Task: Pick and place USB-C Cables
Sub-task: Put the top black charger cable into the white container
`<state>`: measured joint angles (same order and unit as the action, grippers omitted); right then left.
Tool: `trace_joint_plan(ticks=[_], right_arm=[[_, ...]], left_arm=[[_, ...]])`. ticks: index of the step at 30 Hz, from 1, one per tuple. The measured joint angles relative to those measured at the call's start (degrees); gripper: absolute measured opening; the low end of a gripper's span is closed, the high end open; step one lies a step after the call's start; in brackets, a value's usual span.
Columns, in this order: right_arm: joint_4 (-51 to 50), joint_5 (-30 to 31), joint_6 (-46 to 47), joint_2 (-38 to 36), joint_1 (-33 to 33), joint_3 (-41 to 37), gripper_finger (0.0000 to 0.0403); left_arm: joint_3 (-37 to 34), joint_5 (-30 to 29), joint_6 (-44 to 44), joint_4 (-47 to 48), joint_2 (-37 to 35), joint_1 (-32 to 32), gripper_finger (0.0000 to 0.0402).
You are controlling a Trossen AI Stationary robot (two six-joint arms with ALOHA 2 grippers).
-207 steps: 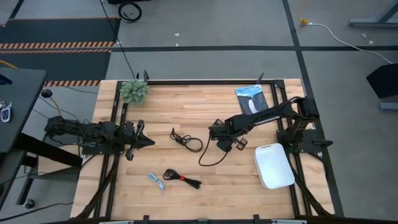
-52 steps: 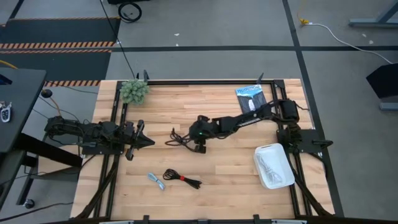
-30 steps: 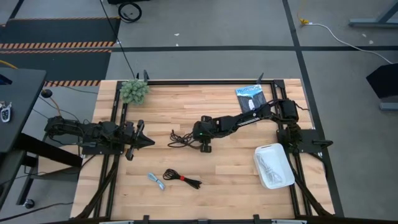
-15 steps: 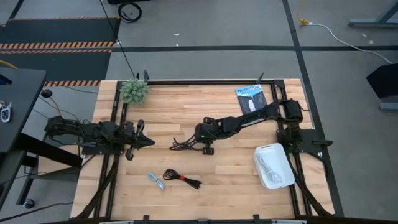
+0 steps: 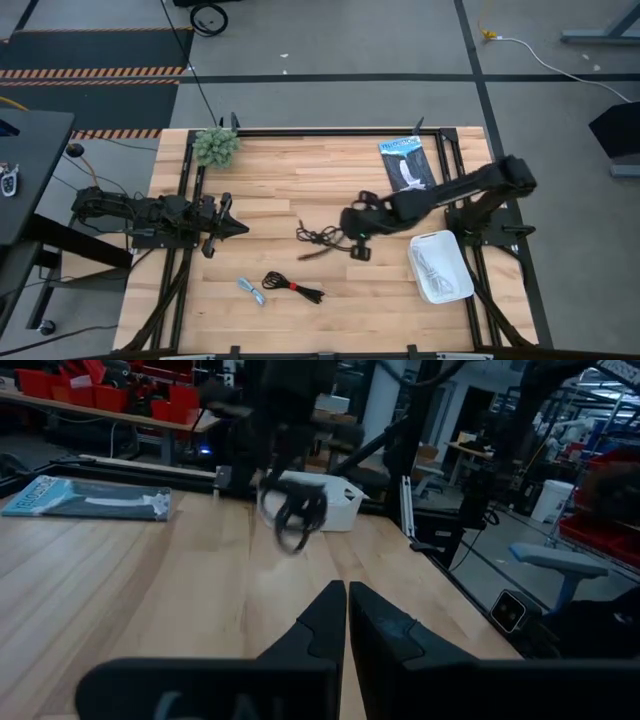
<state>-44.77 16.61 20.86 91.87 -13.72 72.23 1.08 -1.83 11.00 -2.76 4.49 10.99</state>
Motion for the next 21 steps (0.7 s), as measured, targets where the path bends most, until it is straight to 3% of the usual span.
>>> trace_joint_plan(ticks=[10,21], right_arm=[[-29.12,9.06,29.6,-7.52,-14.14,0.0,0.0023],[-44.6,3.99,57.6,-7.71,-29.87,0.0,0.0023]], left_arm=[[0.0,0.0,0.0,0.0,0.0,-0.01,0.0025],[0.02,-0.02,-0.02,0.0,0.0,-0.01,0.0025]])
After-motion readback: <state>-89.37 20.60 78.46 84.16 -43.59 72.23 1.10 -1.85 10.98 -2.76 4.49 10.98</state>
